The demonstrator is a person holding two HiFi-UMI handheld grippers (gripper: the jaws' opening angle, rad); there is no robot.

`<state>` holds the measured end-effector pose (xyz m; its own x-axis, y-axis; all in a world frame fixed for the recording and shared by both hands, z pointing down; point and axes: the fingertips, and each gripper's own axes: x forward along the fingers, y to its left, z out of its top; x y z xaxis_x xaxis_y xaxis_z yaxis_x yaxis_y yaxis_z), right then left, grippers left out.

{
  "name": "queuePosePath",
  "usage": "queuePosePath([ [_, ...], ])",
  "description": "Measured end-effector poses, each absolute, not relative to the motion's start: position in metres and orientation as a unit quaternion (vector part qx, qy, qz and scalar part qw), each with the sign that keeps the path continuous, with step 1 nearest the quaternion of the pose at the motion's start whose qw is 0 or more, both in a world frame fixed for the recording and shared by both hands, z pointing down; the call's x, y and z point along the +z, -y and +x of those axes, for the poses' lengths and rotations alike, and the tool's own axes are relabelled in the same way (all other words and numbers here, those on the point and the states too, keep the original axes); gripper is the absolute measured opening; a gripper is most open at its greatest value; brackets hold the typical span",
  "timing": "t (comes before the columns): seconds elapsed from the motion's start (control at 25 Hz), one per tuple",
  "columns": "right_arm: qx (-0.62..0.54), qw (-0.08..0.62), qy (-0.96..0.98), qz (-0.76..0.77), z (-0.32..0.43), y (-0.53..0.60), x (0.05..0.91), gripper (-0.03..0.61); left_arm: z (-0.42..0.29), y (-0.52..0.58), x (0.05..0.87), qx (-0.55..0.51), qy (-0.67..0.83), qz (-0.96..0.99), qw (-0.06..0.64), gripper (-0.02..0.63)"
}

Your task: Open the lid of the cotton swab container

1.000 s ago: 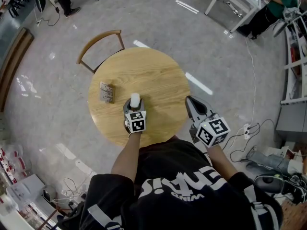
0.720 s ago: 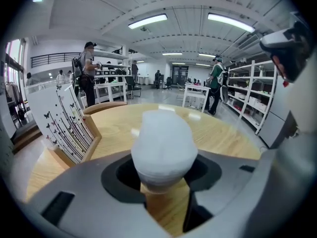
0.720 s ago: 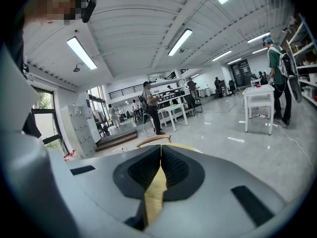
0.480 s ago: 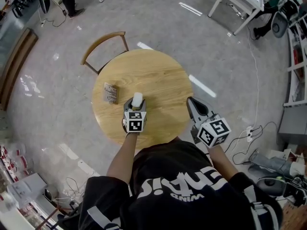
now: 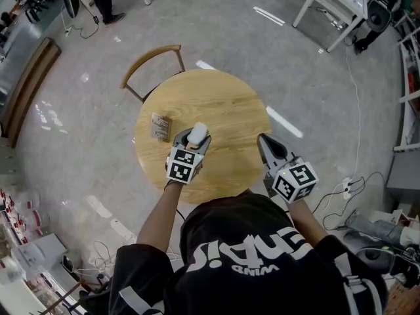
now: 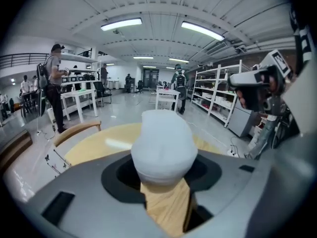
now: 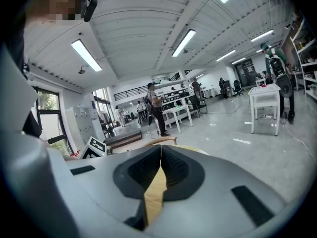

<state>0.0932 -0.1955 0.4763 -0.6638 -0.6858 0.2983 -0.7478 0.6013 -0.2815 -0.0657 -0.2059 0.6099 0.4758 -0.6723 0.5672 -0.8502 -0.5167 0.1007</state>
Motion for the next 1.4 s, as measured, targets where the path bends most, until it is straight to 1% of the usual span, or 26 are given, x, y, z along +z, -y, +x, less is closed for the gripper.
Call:
queuePosePath([
  [0.48,0.188,0.067,0.899,0.389,0.089,0.190,0.468,0.002,-0.037,0.180,0.532,0.223,0.296,0.918,0.143,0.212],
  [0.72,0.186,0.065,0.900,0.389,0.095,0.183,0.465,0.002,-0.025,0.162,0.502,0.225,0.229,0.937,0.135,0.212],
  [1.0,0.182,0.060,0.901,0.389,0.091,0.178,0.458,0.002,-0.030,0.156,0.491,0.235,0.221,0.939,0.123,0.212],
  [1.4,0.182,0.059,0.909,0.369,0.091,0.167,0.456,0.003,-0.025,0.150,0.492,0.220,0.233,0.937,0.136,0.212],
])
